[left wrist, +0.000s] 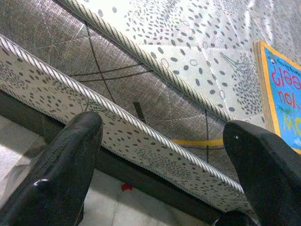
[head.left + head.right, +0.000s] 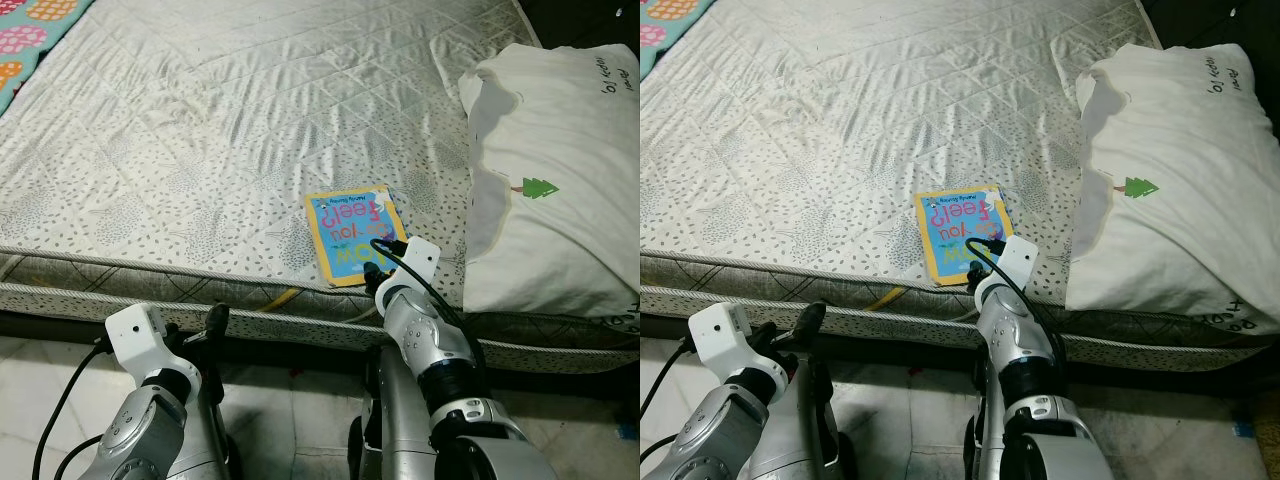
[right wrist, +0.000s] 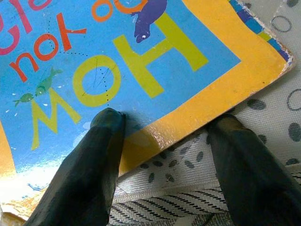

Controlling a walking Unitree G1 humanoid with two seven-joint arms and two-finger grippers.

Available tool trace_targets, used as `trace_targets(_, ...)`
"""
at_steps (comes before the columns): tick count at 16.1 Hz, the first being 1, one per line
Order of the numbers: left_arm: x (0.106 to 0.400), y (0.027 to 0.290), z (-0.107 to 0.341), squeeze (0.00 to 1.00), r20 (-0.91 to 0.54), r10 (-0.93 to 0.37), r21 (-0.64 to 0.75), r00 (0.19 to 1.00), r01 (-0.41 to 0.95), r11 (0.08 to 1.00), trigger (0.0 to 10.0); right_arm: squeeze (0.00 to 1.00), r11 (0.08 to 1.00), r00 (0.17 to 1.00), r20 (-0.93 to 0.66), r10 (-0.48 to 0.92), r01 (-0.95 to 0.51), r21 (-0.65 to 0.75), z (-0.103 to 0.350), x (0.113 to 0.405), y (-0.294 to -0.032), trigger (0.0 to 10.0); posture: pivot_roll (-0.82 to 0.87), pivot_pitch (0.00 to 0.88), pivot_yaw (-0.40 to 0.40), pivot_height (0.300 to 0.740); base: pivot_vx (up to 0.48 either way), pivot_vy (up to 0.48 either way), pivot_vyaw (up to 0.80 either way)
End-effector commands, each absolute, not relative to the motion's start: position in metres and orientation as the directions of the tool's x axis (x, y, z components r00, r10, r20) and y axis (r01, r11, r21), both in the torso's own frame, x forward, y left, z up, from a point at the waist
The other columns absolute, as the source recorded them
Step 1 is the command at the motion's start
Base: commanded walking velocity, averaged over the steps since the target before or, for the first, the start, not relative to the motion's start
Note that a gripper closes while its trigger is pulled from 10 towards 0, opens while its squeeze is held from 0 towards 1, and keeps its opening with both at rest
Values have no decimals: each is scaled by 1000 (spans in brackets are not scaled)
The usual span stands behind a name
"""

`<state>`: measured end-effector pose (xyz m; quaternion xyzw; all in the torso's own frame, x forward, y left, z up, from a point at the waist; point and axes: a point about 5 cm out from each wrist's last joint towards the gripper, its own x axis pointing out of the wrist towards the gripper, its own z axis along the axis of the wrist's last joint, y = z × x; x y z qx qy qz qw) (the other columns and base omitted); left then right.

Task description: Clean up the room

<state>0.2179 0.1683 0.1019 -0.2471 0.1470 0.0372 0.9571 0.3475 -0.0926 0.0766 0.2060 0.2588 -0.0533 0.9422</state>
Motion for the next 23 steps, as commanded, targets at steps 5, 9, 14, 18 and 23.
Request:
trace_targets(5,215,169,100,0,-318,6,-484,948,-168,859,10000,0,900,771,-633,70,225,373,46,326,-72,0,98,199,-60,521,0,0,0)
trace_targets(9,216,170,100,0,-321,14,-491,947,-180,852,10000,0,886,781,-623,44,258,386,48,328,-77,0,97,197,-60,521,0,0,0)
trace_targets(14,217,171,100,0,-323,17,-497,946,-185,848,10000,0,872,787,-616,36,276,404,49,328,-79,0,96,197,-59,521,0,0,0)
trace_targets(18,217,171,100,0,-325,21,-503,946,-192,843,10000,0,847,801,-598,18,306,435,51,330,-83,0,98,194,-58,521,0,0,0)
trace_targets(23,218,173,99,0,-328,26,-510,944,-200,836,10000,0,818,818,-575,-5,334,468,55,332,-89,0,98,192,-54,521,0,0,0)
